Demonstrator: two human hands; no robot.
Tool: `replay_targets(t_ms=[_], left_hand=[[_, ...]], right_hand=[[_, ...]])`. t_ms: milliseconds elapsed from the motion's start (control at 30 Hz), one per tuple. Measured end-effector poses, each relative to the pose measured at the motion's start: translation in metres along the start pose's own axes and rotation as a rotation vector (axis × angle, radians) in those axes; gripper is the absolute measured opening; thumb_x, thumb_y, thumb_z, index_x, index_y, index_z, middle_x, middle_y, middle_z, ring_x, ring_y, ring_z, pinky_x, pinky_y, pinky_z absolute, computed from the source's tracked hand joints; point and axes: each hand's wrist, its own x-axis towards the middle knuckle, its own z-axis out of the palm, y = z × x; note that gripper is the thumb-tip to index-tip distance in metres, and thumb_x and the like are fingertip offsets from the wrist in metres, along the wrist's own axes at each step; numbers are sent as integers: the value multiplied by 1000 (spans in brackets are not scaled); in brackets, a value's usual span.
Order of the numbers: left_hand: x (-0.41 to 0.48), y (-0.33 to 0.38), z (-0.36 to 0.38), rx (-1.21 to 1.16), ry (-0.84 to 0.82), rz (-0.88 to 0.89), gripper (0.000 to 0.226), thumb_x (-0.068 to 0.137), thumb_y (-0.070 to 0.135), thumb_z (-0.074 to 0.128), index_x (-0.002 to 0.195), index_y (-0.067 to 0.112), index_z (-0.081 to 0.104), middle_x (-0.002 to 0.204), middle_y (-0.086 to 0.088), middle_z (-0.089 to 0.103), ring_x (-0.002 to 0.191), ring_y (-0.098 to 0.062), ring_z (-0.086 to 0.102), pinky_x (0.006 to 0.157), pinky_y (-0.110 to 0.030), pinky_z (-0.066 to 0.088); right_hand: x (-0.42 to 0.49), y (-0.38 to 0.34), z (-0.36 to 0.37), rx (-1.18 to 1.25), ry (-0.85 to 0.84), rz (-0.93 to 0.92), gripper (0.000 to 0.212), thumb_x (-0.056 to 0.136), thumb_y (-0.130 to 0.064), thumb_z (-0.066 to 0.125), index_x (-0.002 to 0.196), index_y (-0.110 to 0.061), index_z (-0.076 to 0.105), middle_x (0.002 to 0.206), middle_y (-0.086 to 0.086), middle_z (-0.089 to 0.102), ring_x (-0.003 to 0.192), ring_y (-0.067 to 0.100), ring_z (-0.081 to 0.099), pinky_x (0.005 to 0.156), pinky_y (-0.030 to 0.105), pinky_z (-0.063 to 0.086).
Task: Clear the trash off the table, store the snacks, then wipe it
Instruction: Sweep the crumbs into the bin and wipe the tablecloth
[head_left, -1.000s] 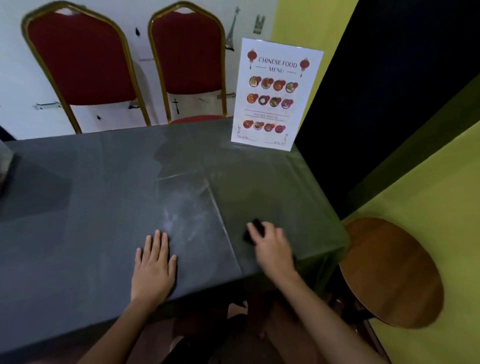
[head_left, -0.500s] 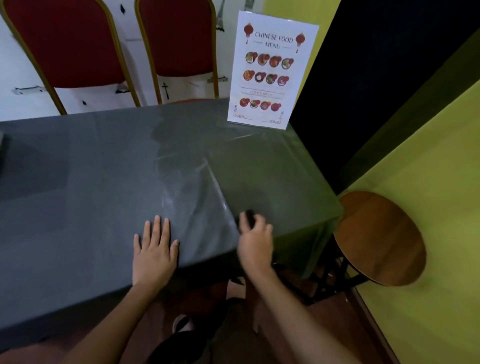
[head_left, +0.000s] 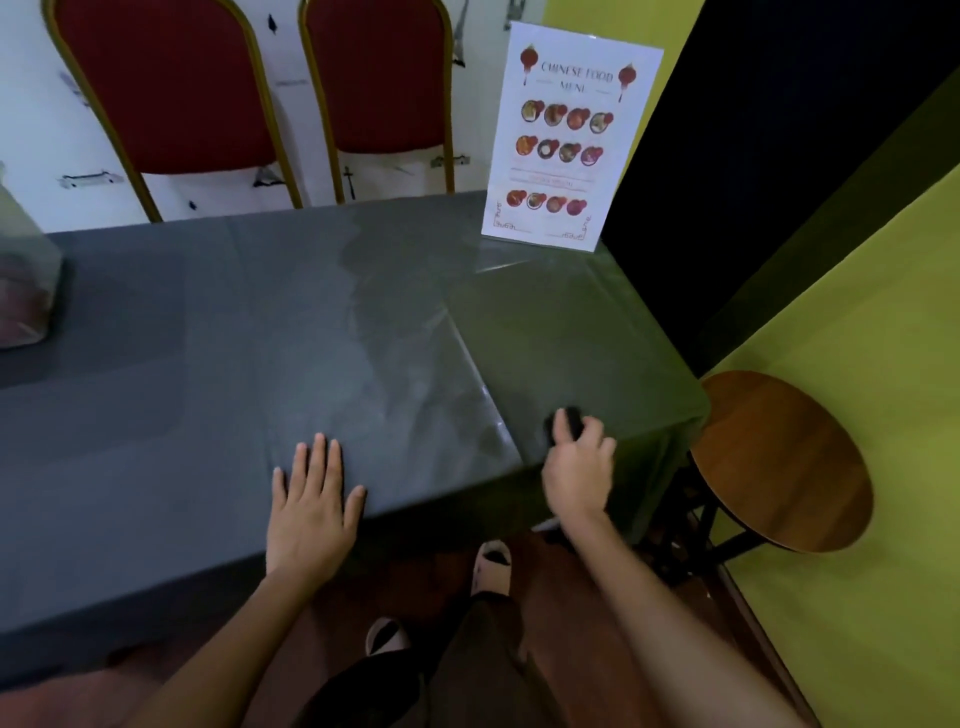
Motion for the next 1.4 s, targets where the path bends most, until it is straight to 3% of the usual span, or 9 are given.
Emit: replay_targets(t_ms=[267,467,533,733,867,933,1033,1200,1400], left_hand=[[-6,-19,7,-14,15,63,85,81,60,-26,147,14,-1,156,2,-4,144,-16,-11,117,-39,-2],[-14,-24,10,-18,-17,57,70,86,57,-17,145,21,-13,156,4,-15,141,-14,-23,115,-37,-12],[-13,-24,10,-19,-7,58,68,87,56,-14,145,21,-12,156,4,-15,142,-15,-23,115,-37,-12],[-14,-19,5,-27,23,33,71,87,53,-14,147,16,-1,156,4,-4,144,-17,-10,117,-38,-4],[-16,-10,-12,-2,75,10,60,91,39,23,138,10,47,146,-4,45,134,-25,43,108,-46,34],[-15,-6,-15,-10,102,-20,55,89,37,30,130,10,56,137,-5,56,126,-25,53,101,-46,43],[-6,1,-19,-99,128,-118,51,89,33,33,124,10,62,127,-5,63,116,-22,60,100,-45,44],[32,-1,-21,-97,138,-218,53,89,31,31,128,7,57,137,-9,55,127,-28,51,105,-52,36],[84,-6,-18,-114,78,-290,55,97,33,29,148,10,26,158,-8,21,146,-27,15,117,-49,10]], right_hand=[[-87,-109,13,141,-105,-677,60,69,-20,69,127,-29,59,120,10,61,85,29,60,74,34,54],[3,-36,-2,-32,-63,-199,52,94,-21,43,144,-33,39,135,8,43,106,30,45,92,36,41],[5,-50,-4,-25,-62,-197,52,93,-22,42,144,-31,39,137,9,41,108,31,43,93,37,40],[-26,-97,9,36,-295,-1093,58,86,-15,43,142,-30,43,141,13,44,103,37,50,88,45,46],[43,-116,7,-39,-209,-1008,56,92,-14,43,142,-38,41,148,5,40,111,36,47,90,42,44],[71,-127,5,-41,-221,-896,55,95,-14,41,143,-40,39,150,2,35,117,34,43,96,39,41],[84,-124,2,-36,-274,-1103,55,93,-13,44,142,-38,42,147,5,40,112,35,47,94,41,44],[70,-88,5,-15,-294,-1695,51,89,-17,50,137,-33,48,133,6,55,94,25,59,80,34,52],[136,-154,17,81,-152,-1762,45,85,-14,59,128,-27,62,125,10,63,86,30,63,74,35,53]])
